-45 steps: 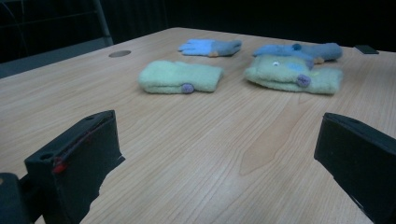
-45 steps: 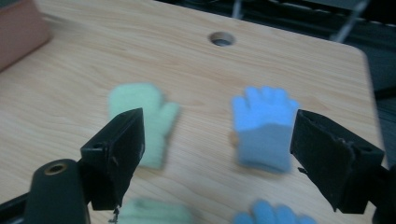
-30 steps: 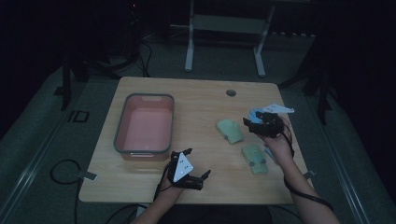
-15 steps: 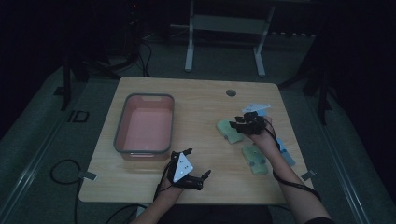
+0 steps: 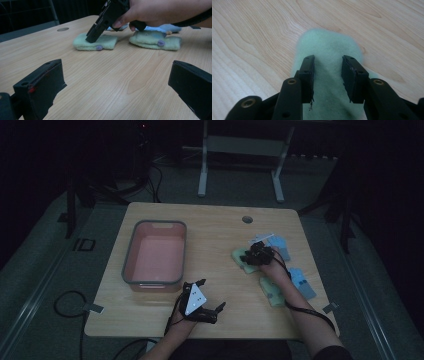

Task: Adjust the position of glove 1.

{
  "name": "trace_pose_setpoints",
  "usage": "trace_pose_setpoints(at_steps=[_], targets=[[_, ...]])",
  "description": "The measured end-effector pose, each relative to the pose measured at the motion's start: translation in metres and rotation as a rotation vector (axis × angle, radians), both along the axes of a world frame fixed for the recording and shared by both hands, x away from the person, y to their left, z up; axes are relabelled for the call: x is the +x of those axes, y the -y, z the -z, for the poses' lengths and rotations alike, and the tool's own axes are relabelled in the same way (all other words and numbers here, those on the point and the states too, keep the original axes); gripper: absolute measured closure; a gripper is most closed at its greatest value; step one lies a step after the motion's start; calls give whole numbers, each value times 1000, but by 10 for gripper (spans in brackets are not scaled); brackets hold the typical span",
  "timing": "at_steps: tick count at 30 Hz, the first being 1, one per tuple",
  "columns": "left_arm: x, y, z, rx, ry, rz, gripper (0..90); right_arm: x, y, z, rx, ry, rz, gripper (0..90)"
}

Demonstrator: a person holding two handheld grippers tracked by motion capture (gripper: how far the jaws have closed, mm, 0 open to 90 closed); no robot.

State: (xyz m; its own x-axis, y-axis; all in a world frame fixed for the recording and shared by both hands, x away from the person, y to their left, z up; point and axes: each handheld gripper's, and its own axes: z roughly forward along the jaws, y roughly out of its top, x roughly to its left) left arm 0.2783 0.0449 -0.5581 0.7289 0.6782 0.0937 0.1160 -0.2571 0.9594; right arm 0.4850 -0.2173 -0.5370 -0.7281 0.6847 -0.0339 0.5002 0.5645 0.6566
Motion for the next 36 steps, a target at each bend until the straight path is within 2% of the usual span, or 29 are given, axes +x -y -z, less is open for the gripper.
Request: trace_pose_setpoints(at_steps=[4,8,12,13,14,15,18,21,22,26,30,35,36], targets=[[0,0,0,2,2,-1,1,-1,-2,1,-2,5,3,673],[0,0,0,3,2,-2,0,-1,-3,1,-13,2,0,842],[0,0,0,1,-2,-2,1,-3,-6,-5,-6,-6,60,875],[0,0,0,1,-2,-2,0,-3,-6,-5,-6,-6,60,875],[0,0,0,0,-2,-1,0,-5,-7,-9,-6,-4,88,875],[0,0,0,0,-2,-2,0,-12,-8,-21,33,0,144,877],[0,0,0,0,-2,-3,0,-26,-12,-40,78,9,207,877],[0,0,0,0,-1,-4,1,-43,-18,-59,114,20,242,877],[0,0,0,4,0,-4,1,-48,-20,-64,107,31,244,878],[0,0,0,-3,1,-8,0,-71,-29,-76,127,61,275,878],[0,0,0,1,2,-8,1,-91,-37,-72,157,65,301,878],[0,0,0,1,4,-8,0,-106,-42,-57,180,33,340,878],[0,0,0,2,2,-8,0,-111,-43,-49,180,17,356,878]])
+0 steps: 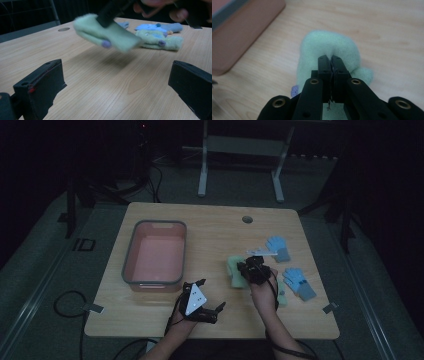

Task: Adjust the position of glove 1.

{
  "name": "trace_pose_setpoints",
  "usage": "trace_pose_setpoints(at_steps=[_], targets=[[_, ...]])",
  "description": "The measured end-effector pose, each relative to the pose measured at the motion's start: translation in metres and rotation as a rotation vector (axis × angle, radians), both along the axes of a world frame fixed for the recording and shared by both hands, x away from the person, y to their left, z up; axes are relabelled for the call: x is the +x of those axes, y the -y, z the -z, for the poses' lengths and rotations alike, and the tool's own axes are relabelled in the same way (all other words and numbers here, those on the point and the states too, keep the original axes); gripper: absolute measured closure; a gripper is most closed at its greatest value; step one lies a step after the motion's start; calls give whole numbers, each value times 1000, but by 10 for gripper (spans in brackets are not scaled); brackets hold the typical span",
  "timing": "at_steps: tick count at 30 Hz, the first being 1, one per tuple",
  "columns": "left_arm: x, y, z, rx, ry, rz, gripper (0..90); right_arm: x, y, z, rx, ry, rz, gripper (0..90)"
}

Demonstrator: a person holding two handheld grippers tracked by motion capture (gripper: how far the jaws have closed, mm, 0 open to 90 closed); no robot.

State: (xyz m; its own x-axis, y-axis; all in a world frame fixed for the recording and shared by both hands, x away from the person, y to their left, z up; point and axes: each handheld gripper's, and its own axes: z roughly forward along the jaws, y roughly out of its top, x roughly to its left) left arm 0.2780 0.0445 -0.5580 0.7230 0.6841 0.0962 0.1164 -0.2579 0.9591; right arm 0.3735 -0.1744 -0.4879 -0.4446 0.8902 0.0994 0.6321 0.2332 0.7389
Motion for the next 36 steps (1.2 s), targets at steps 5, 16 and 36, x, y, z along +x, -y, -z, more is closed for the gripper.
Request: trace_pose_setpoints(at_steps=[5,16,36], targets=[[-1,1,0,11,8,2,1,-10,-3,15,-8,-15,37,878],[-1,1,0,12,10,1,1,-3,-14,44,-50,-40,77,864],[-1,1,0,10,7,10,1,-1,-2,23,-61,-20,-58,577]])
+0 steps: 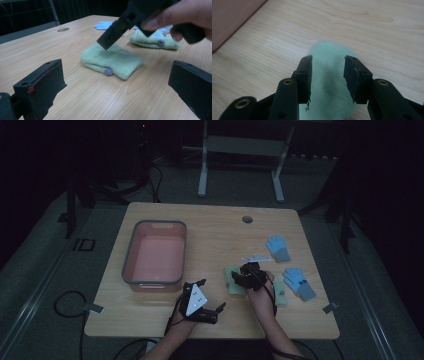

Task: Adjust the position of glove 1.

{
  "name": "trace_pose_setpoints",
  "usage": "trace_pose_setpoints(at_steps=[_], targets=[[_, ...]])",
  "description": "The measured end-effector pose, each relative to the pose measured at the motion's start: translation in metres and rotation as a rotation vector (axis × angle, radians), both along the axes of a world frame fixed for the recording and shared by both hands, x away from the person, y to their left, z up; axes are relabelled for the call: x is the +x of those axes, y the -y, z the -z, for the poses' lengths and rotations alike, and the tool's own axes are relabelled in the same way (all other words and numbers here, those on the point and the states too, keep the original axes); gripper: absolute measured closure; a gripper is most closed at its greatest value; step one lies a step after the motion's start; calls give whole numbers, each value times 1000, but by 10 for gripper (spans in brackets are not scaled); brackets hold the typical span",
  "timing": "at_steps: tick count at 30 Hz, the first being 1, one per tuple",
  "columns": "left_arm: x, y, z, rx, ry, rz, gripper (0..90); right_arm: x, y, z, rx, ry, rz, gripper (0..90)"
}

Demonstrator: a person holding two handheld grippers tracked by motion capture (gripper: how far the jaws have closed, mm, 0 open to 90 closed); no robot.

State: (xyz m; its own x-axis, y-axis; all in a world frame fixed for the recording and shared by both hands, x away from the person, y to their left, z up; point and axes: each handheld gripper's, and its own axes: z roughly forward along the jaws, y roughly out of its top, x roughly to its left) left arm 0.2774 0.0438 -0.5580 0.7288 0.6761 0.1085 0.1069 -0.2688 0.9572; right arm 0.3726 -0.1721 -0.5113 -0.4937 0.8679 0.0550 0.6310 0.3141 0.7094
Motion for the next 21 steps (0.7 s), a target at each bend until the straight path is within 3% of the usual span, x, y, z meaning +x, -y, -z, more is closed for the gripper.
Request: trace_pose_setpoints(at_steps=[3,9,21], targets=[[0,0,0,-2,0,-1,0,0,3,-5,-5,19,-16,577],[0,-1,0,-13,-3,-1,0,-3,31,-21,-7,58,-50,588],[0,0,0,-4,1,-2,1,-11,90,-36,-25,63,-37,606]])
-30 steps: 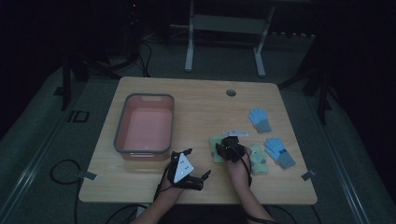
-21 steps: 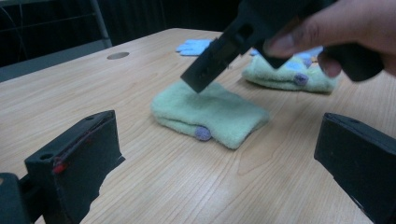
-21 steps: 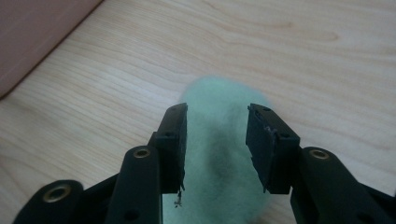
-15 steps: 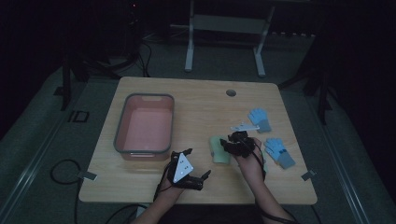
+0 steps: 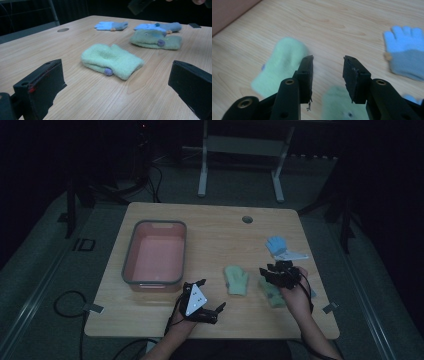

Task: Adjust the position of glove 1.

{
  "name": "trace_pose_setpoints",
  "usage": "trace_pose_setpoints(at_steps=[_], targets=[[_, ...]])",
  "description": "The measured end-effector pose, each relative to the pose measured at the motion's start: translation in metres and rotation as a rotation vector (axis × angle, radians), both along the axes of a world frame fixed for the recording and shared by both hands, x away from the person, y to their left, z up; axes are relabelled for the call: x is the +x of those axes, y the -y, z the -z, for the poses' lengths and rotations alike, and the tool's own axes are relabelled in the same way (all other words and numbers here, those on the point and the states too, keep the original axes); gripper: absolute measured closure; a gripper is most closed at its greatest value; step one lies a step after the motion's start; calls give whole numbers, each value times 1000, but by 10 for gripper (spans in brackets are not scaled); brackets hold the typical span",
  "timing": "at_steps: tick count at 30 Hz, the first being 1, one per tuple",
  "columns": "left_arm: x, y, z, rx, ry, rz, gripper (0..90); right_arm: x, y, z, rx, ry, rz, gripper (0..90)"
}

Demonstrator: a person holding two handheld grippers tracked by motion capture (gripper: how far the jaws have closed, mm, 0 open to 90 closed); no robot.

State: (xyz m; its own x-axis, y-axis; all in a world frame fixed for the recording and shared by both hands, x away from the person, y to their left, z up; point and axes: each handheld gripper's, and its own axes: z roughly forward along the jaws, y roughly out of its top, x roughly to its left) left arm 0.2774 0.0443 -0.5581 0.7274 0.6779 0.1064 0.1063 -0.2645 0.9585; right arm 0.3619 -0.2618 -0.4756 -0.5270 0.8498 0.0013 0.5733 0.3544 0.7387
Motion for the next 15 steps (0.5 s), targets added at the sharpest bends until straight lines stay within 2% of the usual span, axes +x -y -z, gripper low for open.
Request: trace_pose_setpoints(at_steps=[6,12,15], targets=[[0,0,0,1,0,1,1,-8,24,7,4,-22,10,612],[0,0,0,-1,1,0,1,-14,35,28,-17,-52,22,611],[0,0,0,2,0,1,1,-16,39,43,-43,-79,28,605]])
